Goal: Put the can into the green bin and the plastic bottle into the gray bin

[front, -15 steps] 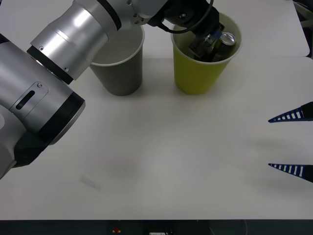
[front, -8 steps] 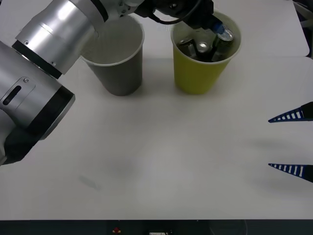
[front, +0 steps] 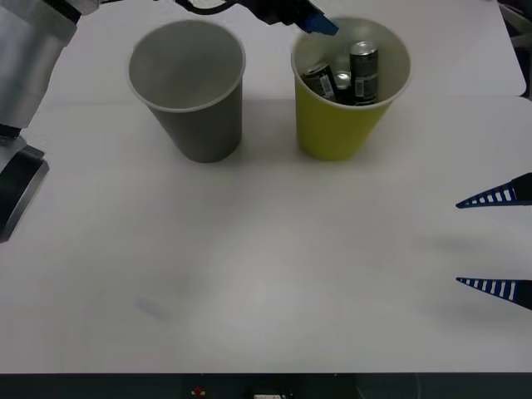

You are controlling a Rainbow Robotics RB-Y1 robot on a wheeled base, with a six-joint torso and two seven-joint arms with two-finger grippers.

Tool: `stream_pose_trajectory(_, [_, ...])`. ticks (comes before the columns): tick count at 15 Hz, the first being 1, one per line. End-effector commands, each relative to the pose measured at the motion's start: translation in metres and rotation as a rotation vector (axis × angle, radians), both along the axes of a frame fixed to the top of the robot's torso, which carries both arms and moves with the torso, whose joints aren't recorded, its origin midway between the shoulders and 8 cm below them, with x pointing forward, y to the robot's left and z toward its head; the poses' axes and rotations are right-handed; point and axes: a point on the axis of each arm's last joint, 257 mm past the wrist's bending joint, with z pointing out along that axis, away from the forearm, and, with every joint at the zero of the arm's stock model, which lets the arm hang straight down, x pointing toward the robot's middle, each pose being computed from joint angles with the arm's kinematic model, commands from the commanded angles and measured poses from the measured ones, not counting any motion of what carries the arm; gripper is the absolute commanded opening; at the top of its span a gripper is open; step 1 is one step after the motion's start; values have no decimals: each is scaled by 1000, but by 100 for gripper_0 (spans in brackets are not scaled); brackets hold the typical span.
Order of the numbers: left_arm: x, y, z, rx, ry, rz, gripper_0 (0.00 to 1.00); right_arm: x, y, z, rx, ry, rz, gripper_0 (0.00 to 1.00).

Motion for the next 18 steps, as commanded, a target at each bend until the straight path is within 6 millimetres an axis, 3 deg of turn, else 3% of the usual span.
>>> stream_pose_trajectory(1, [-14, 29, 3, -10, -20, -34, 100, 0, 0, 0, 0, 0, 0, 100])
stream_pose_trajectory(7, [-61, 101, -5, 4, -43, -85, 100, 0, 0, 0, 0, 0, 0, 100])
stream_pose_trajectory(18, [-154, 227, -61, 112, -154, -182, 100, 0, 0, 0, 0, 0, 0, 100])
